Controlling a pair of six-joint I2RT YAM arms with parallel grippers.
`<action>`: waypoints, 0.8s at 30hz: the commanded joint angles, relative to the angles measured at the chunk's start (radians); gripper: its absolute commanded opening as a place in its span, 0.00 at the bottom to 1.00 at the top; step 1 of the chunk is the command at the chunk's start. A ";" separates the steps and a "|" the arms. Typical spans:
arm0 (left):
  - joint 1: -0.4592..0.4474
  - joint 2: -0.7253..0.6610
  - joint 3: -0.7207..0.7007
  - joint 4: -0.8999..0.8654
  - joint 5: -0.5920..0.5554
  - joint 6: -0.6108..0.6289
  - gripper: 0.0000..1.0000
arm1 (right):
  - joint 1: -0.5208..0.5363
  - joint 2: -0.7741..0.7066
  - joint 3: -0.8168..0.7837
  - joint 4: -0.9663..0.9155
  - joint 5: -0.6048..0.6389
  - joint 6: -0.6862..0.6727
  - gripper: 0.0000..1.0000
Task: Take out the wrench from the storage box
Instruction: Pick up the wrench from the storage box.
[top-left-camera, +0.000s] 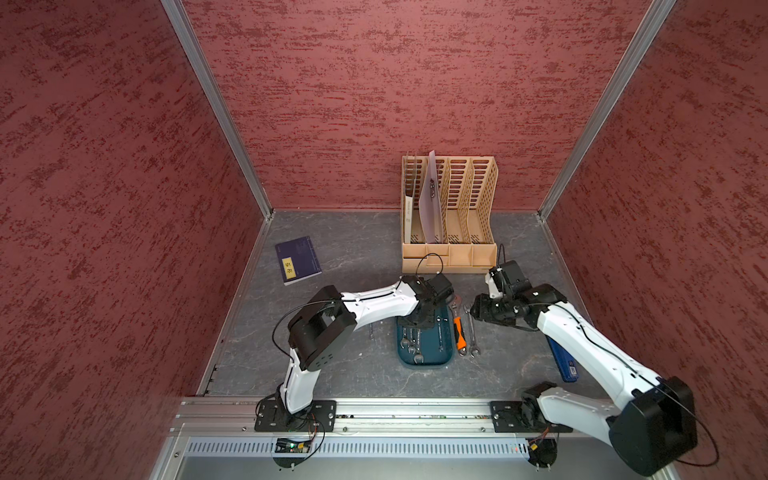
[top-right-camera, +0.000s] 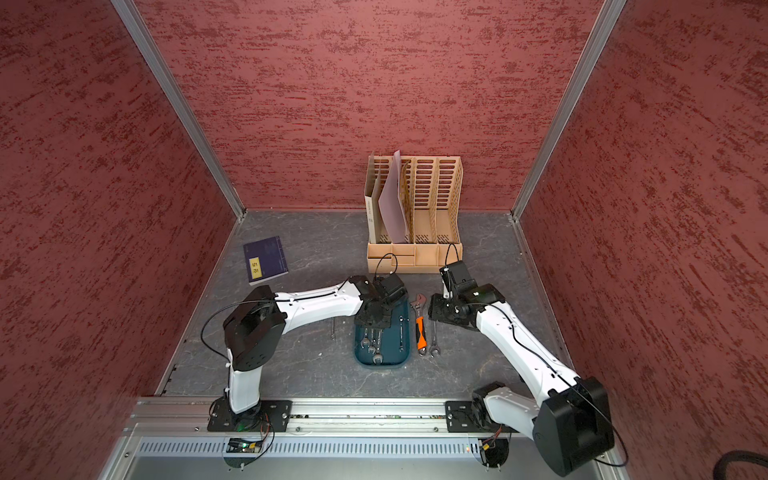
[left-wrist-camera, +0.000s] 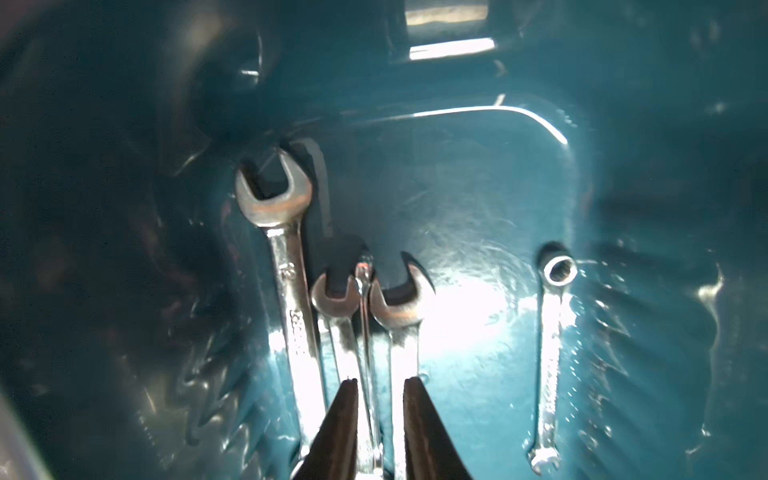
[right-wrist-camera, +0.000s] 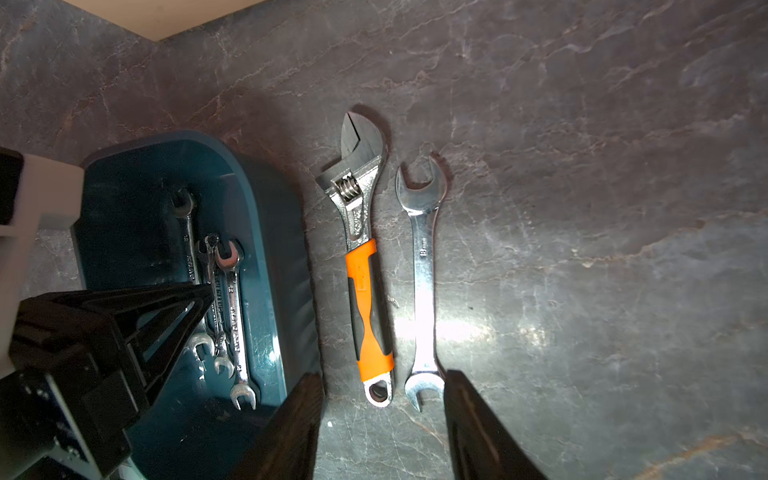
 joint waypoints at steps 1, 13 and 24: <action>0.003 0.024 -0.001 -0.001 0.014 -0.008 0.21 | -0.007 0.005 -0.009 0.012 -0.004 0.002 0.53; 0.003 0.096 0.016 -0.035 0.016 -0.012 0.17 | -0.006 0.004 -0.015 0.010 0.002 0.000 0.53; 0.007 0.109 0.016 -0.042 0.021 -0.014 0.09 | -0.007 0.004 -0.018 0.013 0.000 -0.001 0.53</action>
